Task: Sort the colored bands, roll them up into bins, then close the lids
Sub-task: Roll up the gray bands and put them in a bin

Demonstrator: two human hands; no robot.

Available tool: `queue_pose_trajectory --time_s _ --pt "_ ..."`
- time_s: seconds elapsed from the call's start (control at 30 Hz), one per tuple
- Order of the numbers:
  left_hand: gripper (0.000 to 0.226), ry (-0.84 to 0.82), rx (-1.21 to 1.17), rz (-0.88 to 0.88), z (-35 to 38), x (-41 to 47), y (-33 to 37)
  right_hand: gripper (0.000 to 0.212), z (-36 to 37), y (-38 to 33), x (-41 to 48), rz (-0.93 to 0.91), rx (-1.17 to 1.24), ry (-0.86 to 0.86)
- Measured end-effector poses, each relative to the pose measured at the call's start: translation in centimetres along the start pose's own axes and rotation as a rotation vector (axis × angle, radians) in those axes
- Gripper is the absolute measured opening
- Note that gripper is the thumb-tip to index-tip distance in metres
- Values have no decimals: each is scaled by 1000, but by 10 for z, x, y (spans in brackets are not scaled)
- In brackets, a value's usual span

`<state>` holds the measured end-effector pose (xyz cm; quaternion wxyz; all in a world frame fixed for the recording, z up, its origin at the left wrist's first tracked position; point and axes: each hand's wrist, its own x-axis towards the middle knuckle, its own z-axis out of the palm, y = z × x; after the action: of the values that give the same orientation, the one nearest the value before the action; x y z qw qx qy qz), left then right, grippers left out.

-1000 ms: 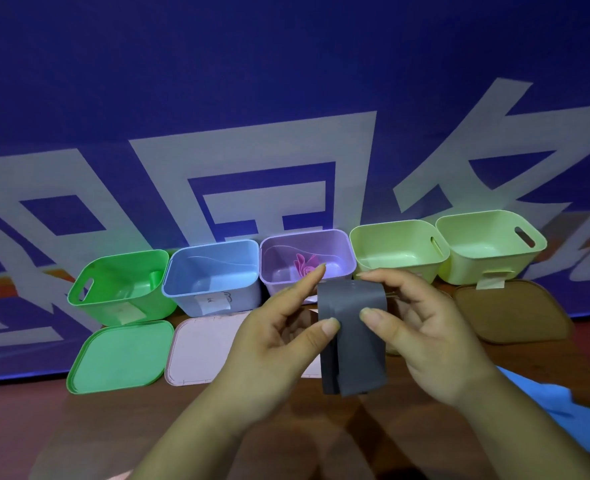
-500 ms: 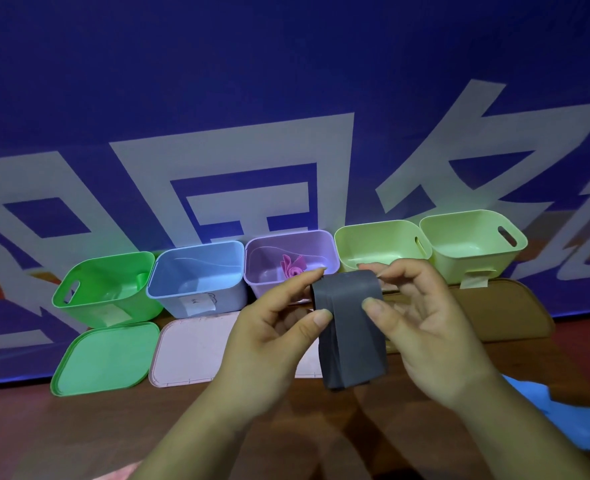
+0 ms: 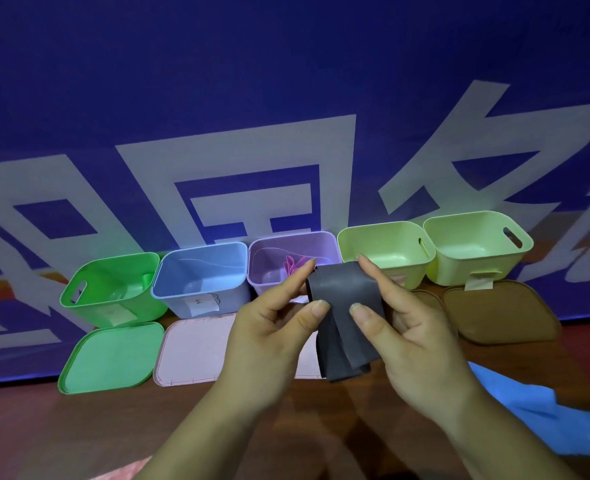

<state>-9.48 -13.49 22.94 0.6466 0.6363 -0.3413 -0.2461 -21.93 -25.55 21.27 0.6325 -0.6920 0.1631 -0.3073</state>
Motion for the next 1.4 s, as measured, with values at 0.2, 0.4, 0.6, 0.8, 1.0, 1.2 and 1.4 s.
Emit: queue_pose_trajectory --time_s 0.2,0.4,0.6,0.8,1.0,1.2,1.4 --pt "49 -44 33 -14 -5 0 1 49 -2 -2 3 -17 59 1" --pt "55 -102 -22 -35 -4 -2 0 52 -8 -2 6 28 10 -25" --pt "46 -72 -53 -40 -2 -3 -2 59 -16 -4 5 50 19 -117" --pt "48 -110 -19 -20 -10 -5 -1 41 -10 -10 6 34 68 -118" --pt "63 -186 44 -31 -30 -6 -7 34 5 -10 5 88 130 -35" --pt "57 -166 93 63 -55 -6 -10 38 29 -13 7 115 108 32" --pt "47 -173 101 87 -89 -10 -9 33 66 -17 8 141 124 33"
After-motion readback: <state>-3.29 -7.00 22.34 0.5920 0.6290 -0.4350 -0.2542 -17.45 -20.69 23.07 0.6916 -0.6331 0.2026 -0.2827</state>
